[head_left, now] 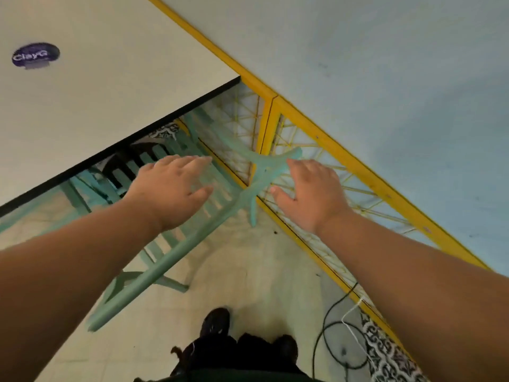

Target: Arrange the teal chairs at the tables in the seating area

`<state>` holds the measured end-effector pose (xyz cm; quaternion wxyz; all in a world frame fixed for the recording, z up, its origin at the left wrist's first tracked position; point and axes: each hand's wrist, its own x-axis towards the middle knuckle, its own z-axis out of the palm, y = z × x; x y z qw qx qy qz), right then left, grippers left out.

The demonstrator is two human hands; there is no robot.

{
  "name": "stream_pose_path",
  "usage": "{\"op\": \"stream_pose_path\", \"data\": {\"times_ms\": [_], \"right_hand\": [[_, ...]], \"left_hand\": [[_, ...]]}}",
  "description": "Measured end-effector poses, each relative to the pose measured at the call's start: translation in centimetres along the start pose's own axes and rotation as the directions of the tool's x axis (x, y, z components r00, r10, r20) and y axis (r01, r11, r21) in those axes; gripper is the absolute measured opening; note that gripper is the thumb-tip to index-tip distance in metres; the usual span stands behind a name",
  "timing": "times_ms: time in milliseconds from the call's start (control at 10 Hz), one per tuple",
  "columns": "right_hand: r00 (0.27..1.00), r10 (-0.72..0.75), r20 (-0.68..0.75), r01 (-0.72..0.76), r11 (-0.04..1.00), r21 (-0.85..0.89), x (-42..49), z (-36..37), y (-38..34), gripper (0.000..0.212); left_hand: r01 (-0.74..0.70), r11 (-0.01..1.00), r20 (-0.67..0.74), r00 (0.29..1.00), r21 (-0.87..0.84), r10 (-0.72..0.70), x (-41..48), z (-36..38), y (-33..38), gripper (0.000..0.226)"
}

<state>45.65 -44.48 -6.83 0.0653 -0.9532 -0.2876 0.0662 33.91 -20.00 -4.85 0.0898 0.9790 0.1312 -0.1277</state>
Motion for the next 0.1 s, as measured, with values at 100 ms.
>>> {"op": "stream_pose_path", "data": {"times_ms": [100], "right_hand": [[0.998, 0.055, -0.032, -0.053, 0.998, 0.032, -2.06, -1.84, 2.21, 0.082]], "left_hand": [[-0.058, 0.998, -0.066, 0.996, -0.022, 0.057, 1.01, -1.14, 3.79, 0.065]]}}
